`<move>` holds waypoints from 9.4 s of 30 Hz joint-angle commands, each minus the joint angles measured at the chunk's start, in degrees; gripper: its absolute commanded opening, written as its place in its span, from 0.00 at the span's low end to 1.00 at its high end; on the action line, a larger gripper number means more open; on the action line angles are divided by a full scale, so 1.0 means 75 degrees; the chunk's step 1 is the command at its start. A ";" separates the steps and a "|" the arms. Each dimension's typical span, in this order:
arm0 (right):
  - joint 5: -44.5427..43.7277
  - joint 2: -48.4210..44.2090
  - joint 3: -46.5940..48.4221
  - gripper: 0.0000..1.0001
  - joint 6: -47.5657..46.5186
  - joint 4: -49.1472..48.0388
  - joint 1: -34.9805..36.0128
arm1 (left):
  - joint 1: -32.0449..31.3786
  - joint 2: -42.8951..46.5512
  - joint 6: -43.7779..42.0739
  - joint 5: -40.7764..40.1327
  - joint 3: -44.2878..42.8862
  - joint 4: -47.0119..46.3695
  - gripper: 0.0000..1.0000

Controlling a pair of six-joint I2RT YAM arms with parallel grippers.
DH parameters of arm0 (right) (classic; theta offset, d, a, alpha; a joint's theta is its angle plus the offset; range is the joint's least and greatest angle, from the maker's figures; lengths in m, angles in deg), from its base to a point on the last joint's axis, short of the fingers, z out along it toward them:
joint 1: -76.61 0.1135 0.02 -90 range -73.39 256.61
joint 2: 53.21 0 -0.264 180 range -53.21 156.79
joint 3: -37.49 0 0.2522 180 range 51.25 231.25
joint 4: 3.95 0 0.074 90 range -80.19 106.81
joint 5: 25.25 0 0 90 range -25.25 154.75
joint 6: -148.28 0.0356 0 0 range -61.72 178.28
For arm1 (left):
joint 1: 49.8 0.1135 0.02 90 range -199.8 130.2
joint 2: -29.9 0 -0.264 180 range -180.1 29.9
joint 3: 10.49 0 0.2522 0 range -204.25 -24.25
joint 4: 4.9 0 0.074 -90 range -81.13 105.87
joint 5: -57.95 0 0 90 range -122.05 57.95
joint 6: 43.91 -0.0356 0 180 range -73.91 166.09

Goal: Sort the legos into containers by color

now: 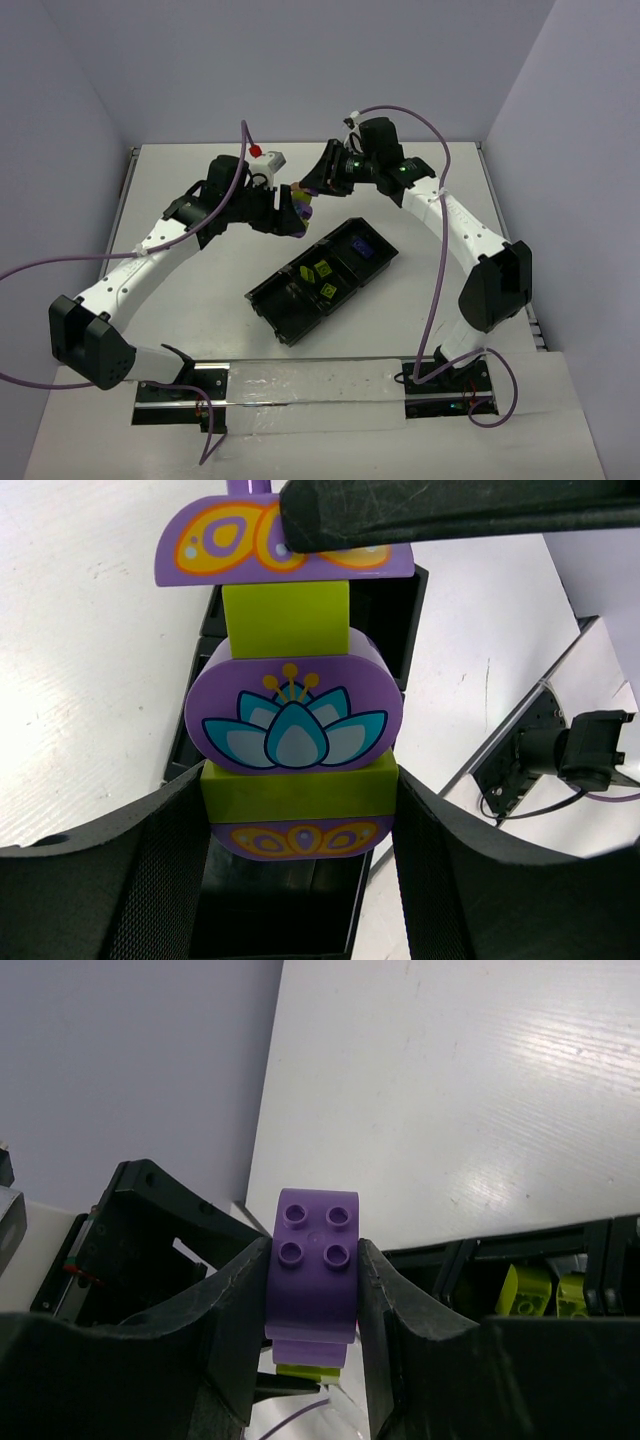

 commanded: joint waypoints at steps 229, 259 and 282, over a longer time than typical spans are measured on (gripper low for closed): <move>-0.0073 0.0269 0.1105 0.76 -0.0246 0.0382 0.0841 | 0.1479 0.0809 -0.0356 0.2079 0.0597 -0.0778 0.00; 0.0163 0.0186 0.0299 0.00 0.0094 -0.0511 0.0999 | 0.1444 0.0867 -0.0278 0.1525 0.0308 -0.0560 0.96; 0.2558 -0.1490 -0.2139 0.00 0.1387 -0.5008 -0.0717 | 0.2795 0.1232 0.6845 0.4580 0.3498 -0.9493 0.99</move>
